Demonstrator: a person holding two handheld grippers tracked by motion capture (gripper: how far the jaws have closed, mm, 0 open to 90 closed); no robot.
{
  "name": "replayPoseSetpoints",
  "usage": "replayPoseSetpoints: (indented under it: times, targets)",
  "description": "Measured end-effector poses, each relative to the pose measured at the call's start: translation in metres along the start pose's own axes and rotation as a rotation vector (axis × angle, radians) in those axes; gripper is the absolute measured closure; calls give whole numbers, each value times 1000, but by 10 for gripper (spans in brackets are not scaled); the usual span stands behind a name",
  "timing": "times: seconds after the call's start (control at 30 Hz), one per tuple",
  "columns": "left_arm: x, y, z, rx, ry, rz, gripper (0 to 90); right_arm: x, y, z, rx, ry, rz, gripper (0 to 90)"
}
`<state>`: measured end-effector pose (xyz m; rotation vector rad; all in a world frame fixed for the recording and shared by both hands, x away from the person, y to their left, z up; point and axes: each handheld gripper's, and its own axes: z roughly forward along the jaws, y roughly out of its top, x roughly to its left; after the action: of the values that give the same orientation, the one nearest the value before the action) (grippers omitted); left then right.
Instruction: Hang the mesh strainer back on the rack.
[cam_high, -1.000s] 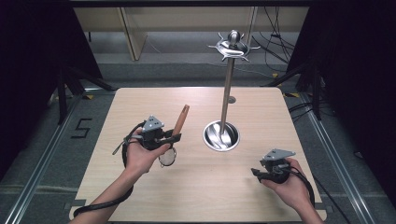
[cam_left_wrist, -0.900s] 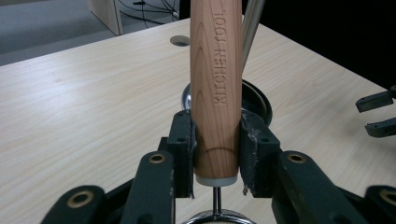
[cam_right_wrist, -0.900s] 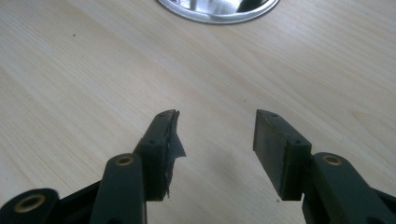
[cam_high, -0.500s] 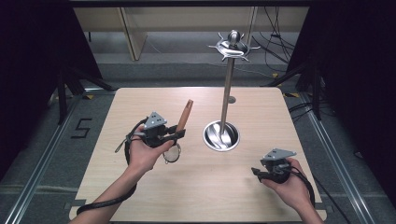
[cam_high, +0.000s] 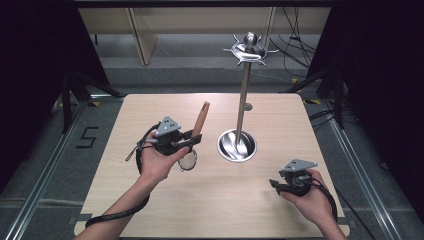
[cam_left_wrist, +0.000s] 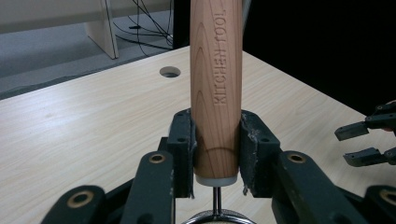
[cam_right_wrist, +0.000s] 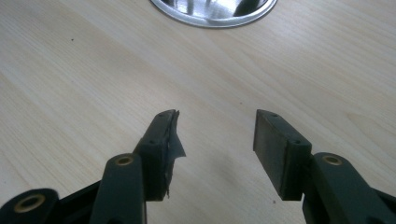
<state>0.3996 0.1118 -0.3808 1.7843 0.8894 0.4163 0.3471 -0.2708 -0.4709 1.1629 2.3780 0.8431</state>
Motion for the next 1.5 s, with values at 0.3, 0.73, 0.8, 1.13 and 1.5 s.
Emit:
replayPoseSetpoints:
  times: [0.3,0.73,0.8,1.13,1.5]
  targets:
    - [-3,5,3,-16,-9,4,680,0,0,0,-1,2,2,502]
    - [-6,9,-1,-47,-13,5,679,1,1,0,-2,3,10,501]
    - [-6,9,-1,-48,-14,5,680,1,1,0,0,3,11,500]
    - [-10,14,-1,-49,-12,15,679,1,1,0,-3,2,10,500]
    - [-14,19,1,-62,-22,15,680,1,1,0,-5,3,9,500]
